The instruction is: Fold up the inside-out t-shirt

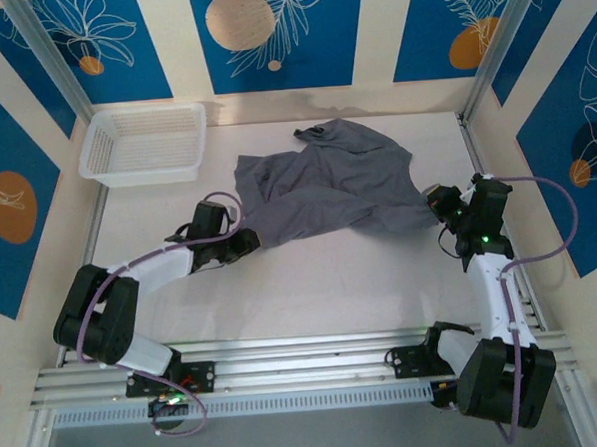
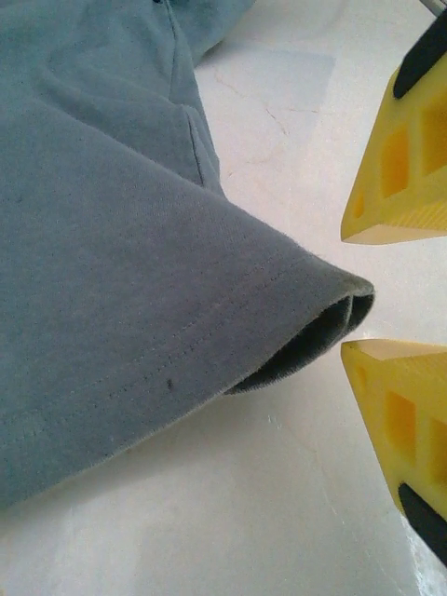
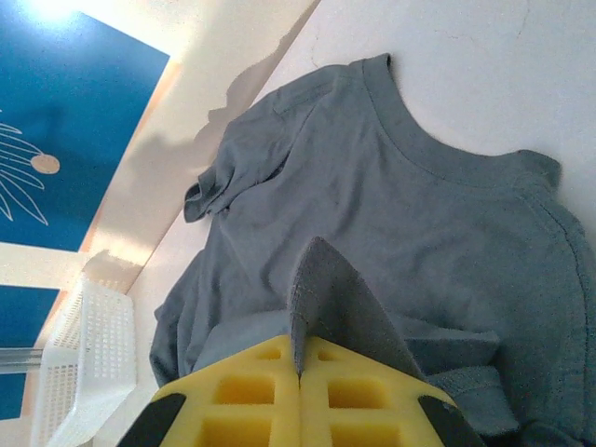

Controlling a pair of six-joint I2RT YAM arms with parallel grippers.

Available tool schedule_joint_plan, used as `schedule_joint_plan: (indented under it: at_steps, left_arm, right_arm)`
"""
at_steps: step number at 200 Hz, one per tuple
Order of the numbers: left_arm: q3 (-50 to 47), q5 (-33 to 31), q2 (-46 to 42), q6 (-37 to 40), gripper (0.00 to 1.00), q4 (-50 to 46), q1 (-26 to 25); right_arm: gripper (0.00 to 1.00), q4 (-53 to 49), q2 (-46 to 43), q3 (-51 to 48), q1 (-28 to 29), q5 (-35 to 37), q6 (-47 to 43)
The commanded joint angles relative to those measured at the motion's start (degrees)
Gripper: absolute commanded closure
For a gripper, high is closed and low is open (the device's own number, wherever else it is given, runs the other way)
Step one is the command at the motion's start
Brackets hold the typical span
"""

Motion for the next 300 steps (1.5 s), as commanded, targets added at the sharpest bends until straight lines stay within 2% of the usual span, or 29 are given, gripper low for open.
schedule_joint_plan:
  at_steps: [1,57,101,141,159,175,197,220,255,277,300]
  left_arm:
    - [2.5,1.0,1.6,-0.3,0.71,0.7,-0.6]
    - [2.7,2.5,3.7,-1.9,0.73,3.3,-0.6]
    - [2.7,6.3,5.3,-2.9,0.72,6.6,-0.9]
    - [4.2,3.0,5.7,0.4,0.65,2.9,-2.0]
    - [5.3,2.6,6.4,1.9,0.66,2.0,-3.0]
    - [6.5,2.9,6.5,3.1,0.72,1.4,-4.2]
    - [8.0,1.7,6.5,4.4,0.91,-0.9,-5.1]
    - [9.2,-1.3,6.3,6.5,1.00,-5.0,-5.5]
    - [11.0,-2.8,4.0,8.4,1.00,-9.6,-5.5]
    - [14.1,-2.6,-0.8,9.7,1.00,-14.2,-5.2]
    - [19.9,-2.9,-7.8,11.6,1.00,-21.4,-1.4]
  right_arm:
    - [1.00,0.0,0.0,1.7,0.4,0.1,0.4]
    - [1.00,-0.4,0.0,1.6,0.7,0.5,0.1]
    - [1.00,-0.4,0.0,1.7,0.8,0.8,0.2]
    - [1.00,-0.3,0.2,1.7,1.2,1.1,0.3]
    - [1.00,-0.3,0.5,1.8,1.3,1.1,0.3]
    - [1.00,-0.4,0.7,1.9,1.5,1.1,0.4]
    - [1.00,-0.5,0.7,1.9,1.6,1.3,0.4]
    - [1.00,-0.8,0.6,1.9,1.7,1.5,0.1]
    - [1.00,-1.0,0.5,1.7,1.7,1.6,0.1]
    - [1.00,-1.4,0.2,2.0,1.6,1.9,-0.2]
    - [1.00,-2.6,-0.2,3.3,1.1,2.3,-0.7]
